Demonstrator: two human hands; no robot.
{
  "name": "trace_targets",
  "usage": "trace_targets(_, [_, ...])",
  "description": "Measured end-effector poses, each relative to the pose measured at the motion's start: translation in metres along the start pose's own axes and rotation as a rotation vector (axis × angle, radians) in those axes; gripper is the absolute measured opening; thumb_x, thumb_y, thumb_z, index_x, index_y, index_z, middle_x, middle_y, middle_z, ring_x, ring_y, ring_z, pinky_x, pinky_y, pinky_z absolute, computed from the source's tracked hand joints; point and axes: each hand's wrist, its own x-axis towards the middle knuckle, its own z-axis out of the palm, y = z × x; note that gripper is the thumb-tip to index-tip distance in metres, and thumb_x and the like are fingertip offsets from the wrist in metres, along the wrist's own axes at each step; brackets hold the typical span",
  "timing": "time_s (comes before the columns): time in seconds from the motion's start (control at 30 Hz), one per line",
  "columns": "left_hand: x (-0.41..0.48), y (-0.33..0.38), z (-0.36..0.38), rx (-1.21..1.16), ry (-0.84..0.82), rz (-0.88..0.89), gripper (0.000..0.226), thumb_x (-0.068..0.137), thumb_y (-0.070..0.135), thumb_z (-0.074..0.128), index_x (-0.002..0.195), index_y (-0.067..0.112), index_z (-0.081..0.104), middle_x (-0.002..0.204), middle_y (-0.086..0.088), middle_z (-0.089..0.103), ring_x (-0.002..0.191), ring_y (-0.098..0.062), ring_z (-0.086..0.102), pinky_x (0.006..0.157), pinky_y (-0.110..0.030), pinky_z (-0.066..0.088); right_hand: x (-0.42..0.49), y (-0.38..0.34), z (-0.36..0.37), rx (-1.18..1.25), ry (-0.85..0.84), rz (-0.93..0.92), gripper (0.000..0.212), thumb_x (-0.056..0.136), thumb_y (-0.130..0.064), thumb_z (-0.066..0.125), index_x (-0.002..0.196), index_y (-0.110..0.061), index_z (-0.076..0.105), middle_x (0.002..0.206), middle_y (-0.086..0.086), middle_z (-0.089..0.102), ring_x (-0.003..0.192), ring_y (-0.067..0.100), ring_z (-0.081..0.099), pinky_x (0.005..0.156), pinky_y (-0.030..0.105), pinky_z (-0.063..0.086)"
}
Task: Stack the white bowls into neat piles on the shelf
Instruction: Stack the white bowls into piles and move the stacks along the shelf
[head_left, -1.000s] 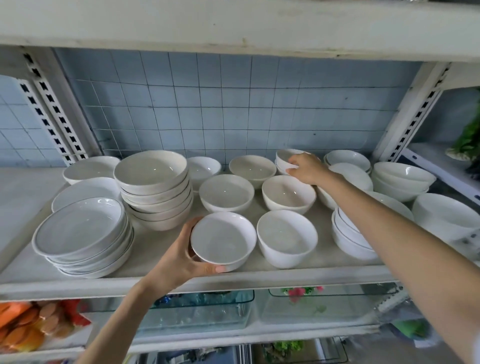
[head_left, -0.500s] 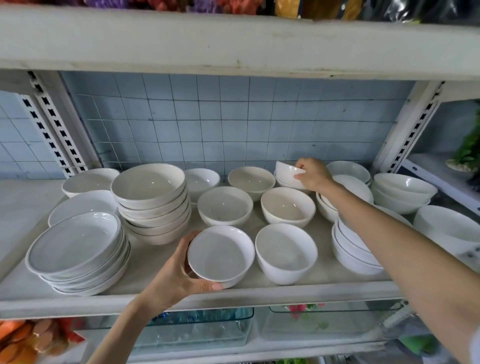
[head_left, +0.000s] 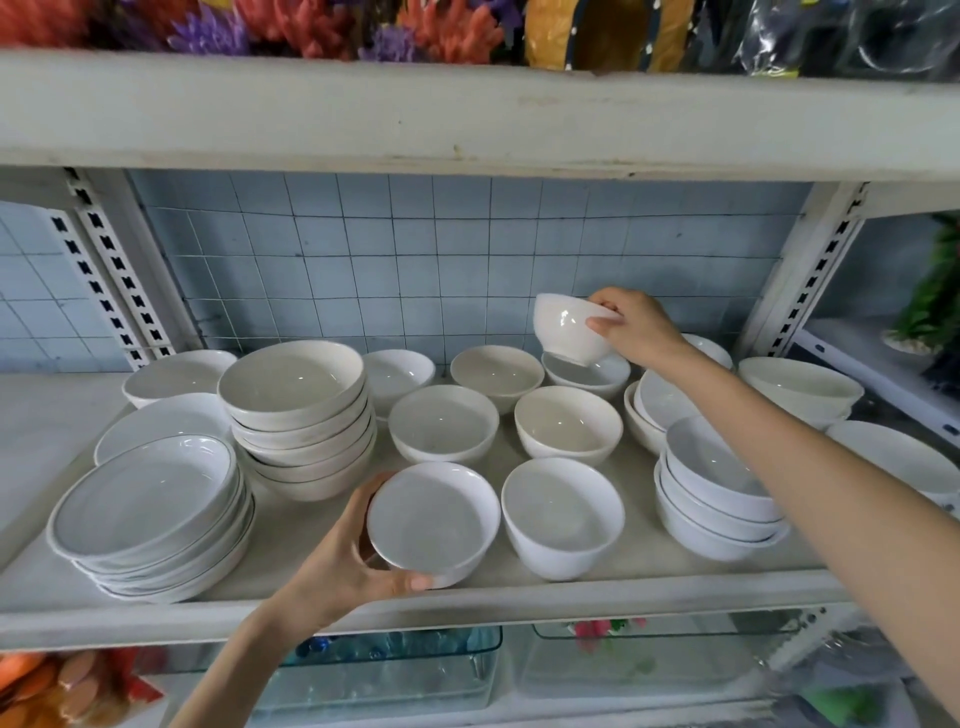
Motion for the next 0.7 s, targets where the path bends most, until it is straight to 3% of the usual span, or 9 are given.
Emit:
trace_targets(0.1, [-0.006,0.007,0.002,-0.053,0.011,-0.026,0.116,0.026,0.058,0.09,0.126,0.027,0.04,0.12,0.003,0.054,0.103,0.002,0.059,0.076,-0.016,0.051,-0.009,-0.003,-0.003,0.064,-0.039,-0.033,0.015,0.09,-0.011,0.057,0.103,-0.012,0.062,0.103,0.003,0.061,0.094,0.019,0.052,0.076,0.024,0.033])
trace_targets(0.17, [-0.011,0.012,0.008,-0.029,0.044,-0.038,0.109,0.033,0.07,0.083,0.127,0.034,0.04,0.116,0.017,0.057,0.106,0.004,0.056,0.078,-0.021,0.052,-0.017,-0.008,-0.007,0.104,-0.077,-0.078,0.01,0.09,-0.01,0.057,0.098,-0.014,0.061,0.098,0.002,0.06,0.092,0.019,0.053,0.077,0.026,0.036])
trace_targets(0.23, [-0.012,0.014,0.011,0.065,0.161,-0.007,0.101,0.045,0.077,0.072,0.131,0.035,0.038,0.123,0.028,0.052,0.117,0.011,0.047,0.095,-0.025,0.045,-0.026,-0.013,-0.011,0.125,-0.126,-0.124,0.012,0.09,-0.007,0.056,0.099,-0.011,0.062,0.094,0.002,0.06,0.089,0.017,0.053,0.076,0.025,0.036])
trace_targets(0.3, [-0.01,0.02,0.013,0.223,0.29,0.103,0.091,0.063,0.072,0.061,0.138,0.031,0.033,0.139,0.026,0.039,0.129,0.014,0.034,0.107,-0.019,0.03,-0.036,-0.018,-0.014,0.124,-0.164,-0.164,0.013,0.09,-0.005,0.056,0.101,-0.008,0.063,0.093,0.001,0.061,0.088,0.016,0.053,0.075,0.025,0.037])
trace_targets(0.4, [-0.003,0.037,0.019,0.326,0.38,0.253,0.07,0.081,0.054,0.056,0.14,0.025,0.035,0.141,0.022,0.04,0.132,0.008,0.034,0.105,-0.009,0.027,-0.052,-0.026,-0.016,0.137,-0.201,-0.223,0.012,0.09,-0.006,0.056,0.099,-0.011,0.062,0.092,-0.003,0.062,0.088,0.015,0.055,0.076,0.021,0.04])
trace_targets(0.5, [0.008,0.055,0.031,0.228,0.328,0.282,0.059,0.084,0.042,0.061,0.136,0.027,0.039,0.136,0.027,0.042,0.129,0.01,0.036,0.1,-0.004,0.03,-0.072,-0.038,-0.016,0.167,-0.229,-0.299,0.011,0.09,-0.005,0.058,0.097,-0.012,0.062,0.089,-0.009,0.062,0.084,0.001,0.054,0.075,0.007,0.037])
trace_targets(0.57, [0.021,0.062,0.038,0.118,0.266,0.249,0.067,0.081,0.047,0.067,0.137,0.026,0.036,0.139,0.025,0.04,0.13,0.01,0.036,0.102,-0.007,0.031,-0.084,-0.048,-0.017,0.203,-0.252,-0.34,0.014,0.089,-0.003,0.059,0.097,-0.014,0.062,0.088,-0.017,0.06,0.082,-0.012,0.053,0.076,0.003,0.036])
trace_targets(0.63, [0.035,0.067,0.042,0.014,0.221,0.198,0.084,0.07,0.052,0.073,0.139,0.023,0.034,0.142,0.018,0.04,0.131,0.006,0.037,0.106,-0.014,0.034,-0.095,-0.055,-0.016,0.231,-0.27,-0.377,0.019,0.087,-0.003,0.061,0.097,-0.019,0.063,0.09,-0.019,0.06,0.085,-0.01,0.054,0.079,0.005,0.037])
trace_targets(0.7, [0.047,0.069,0.044,-0.043,0.176,0.171,0.079,0.068,0.045,0.076,0.134,0.023,0.037,0.137,0.009,0.047,0.128,-0.001,0.044,0.104,-0.023,0.04,-0.104,-0.061,-0.015,0.237,-0.271,-0.426,0.025,0.086,-0.004,0.063,0.095,-0.027,0.061,0.092,-0.019,0.062,0.089,-0.004,0.055,0.082,0.009,0.038])
